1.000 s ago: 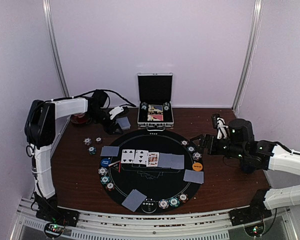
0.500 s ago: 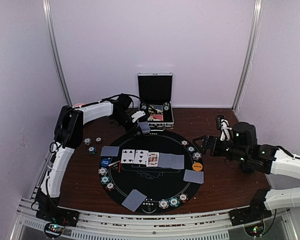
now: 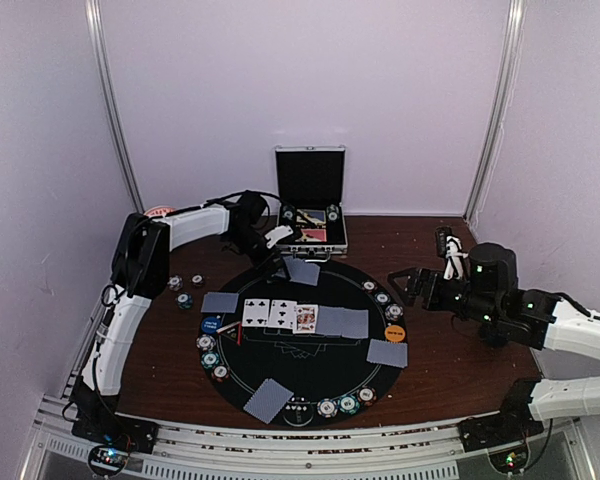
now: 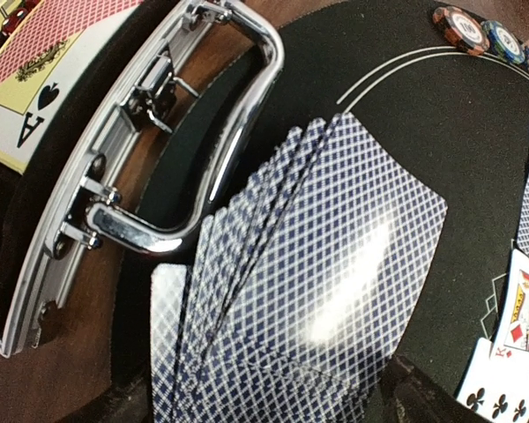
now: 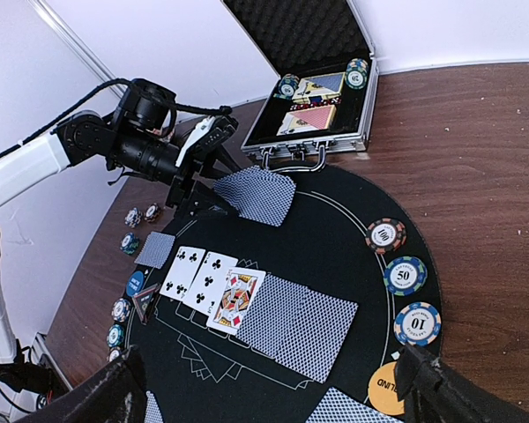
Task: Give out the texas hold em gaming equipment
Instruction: Place the face-down deck piles on the poker table mat, then reset both arms
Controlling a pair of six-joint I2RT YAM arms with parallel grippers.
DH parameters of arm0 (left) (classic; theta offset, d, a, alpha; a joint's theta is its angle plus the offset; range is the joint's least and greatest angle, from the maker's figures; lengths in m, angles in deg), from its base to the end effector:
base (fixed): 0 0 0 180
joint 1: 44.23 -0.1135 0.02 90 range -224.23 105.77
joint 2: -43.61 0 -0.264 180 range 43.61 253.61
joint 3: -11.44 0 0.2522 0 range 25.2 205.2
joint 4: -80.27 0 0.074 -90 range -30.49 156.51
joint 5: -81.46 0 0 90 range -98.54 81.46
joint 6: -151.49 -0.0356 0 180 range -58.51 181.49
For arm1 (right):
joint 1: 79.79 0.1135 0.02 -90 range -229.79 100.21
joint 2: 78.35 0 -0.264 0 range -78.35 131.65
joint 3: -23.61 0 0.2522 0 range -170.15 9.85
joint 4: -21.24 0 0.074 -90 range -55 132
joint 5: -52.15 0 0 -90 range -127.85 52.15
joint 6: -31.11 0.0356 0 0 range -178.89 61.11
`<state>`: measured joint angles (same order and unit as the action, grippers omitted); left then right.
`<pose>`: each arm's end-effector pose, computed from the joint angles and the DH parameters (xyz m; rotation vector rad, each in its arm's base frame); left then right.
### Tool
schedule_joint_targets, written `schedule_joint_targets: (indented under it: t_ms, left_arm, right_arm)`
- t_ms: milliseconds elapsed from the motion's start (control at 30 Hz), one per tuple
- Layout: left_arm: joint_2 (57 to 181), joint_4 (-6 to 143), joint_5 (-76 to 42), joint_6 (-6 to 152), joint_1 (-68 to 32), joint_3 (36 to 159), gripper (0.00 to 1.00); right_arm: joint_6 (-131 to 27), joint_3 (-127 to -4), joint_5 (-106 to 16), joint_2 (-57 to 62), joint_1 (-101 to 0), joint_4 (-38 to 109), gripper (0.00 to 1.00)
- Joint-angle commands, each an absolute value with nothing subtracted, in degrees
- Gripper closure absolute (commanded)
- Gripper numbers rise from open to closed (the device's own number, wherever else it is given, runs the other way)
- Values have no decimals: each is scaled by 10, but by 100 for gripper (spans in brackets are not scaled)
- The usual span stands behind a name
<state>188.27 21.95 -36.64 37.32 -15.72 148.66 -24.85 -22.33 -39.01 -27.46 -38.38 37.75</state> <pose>0.4566 -0.2671 0.1374 1.3079 2.3196 -0.6866 0.1546 0.1373 0.2565 -0.1460 2.0471 0.8720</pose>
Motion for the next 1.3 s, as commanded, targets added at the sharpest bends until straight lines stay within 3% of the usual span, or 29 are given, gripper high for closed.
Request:
schedule_joint_targets:
  t_ms: [0,100,867,1100,1267]
  left_arm:
    - [1881,220,-338,367,-156,1469,10]
    - [1872,233,-323,372,-156,1456,2]
    - [1720,288,-233,367,-177,1351,2]
    - [1583,298,-236,369,-249,1279,2]
    - [1432,334,-234,378,-323,1143,2]
  right_arm:
    - [-251,-219,-378,-274,-384,366,0]
    - [-251,-219,-379,-272,-384,366,0]
    - [-254,-226,-345,-263,-384,386,0]
    - [-261,-248,-282,-260,-384,434,0]
    - [-276,-277,-227,-265,-383,494,0]
